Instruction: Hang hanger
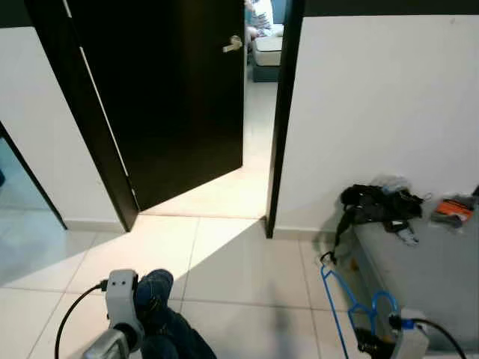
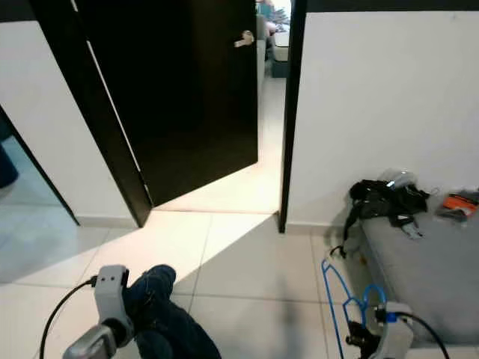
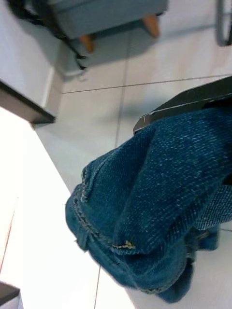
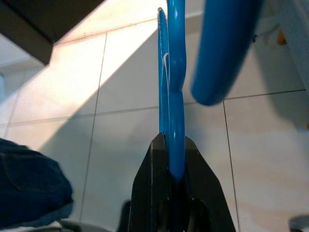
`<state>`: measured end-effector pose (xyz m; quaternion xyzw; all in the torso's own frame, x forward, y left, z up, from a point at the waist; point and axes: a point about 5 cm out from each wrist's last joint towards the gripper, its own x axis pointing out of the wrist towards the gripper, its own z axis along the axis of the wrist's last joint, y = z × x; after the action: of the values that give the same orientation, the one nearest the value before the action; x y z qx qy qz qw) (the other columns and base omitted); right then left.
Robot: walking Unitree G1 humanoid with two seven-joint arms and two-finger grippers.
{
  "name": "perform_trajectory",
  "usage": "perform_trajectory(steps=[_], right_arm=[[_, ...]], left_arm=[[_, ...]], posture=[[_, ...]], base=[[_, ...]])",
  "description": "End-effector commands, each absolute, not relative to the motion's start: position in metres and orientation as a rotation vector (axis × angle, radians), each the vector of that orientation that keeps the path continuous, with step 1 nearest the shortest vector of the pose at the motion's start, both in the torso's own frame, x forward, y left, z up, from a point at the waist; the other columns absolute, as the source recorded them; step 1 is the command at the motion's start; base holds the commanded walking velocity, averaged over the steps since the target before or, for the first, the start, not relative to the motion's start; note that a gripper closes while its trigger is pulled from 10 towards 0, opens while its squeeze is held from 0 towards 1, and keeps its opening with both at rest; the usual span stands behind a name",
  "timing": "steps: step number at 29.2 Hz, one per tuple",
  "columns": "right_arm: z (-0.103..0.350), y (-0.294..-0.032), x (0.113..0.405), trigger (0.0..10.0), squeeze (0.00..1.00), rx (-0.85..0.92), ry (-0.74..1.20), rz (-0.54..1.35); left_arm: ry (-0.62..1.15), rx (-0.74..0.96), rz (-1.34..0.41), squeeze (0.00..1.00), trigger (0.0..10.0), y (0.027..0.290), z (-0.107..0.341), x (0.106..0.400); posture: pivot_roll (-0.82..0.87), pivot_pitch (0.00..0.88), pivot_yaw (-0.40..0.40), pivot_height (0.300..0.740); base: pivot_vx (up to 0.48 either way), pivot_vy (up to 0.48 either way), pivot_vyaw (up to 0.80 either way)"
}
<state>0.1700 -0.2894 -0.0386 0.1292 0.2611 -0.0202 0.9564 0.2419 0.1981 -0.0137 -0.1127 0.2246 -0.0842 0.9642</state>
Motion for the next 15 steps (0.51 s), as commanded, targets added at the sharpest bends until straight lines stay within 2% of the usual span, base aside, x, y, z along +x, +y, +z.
perform_trajectory(steps=[1, 15], right_arm=[[-0.0349, -0.285, 0.1771, 10.0, 0.0, 0.263, 0.496, -0.016], [-0.0289, -0.2851, 0.1785, 10.0, 0.0, 0.259, 0.47, 0.0]], left_arm=[[0.431, -0.213, -0.166, 0.0, 10.0, 0.2041, -0.0098, 0.2416], [0.429, -0.207, -0.181, 0.0, 10.0, 0.2052, -0.0092, 0.2384]], posture=[[0.18, 0.0, 0.025, 0.74], [0.17, 0.0, 0.029, 0.74]], base=[[0.0, 0.0, 0.77], [0.0, 0.0, 0.77]])
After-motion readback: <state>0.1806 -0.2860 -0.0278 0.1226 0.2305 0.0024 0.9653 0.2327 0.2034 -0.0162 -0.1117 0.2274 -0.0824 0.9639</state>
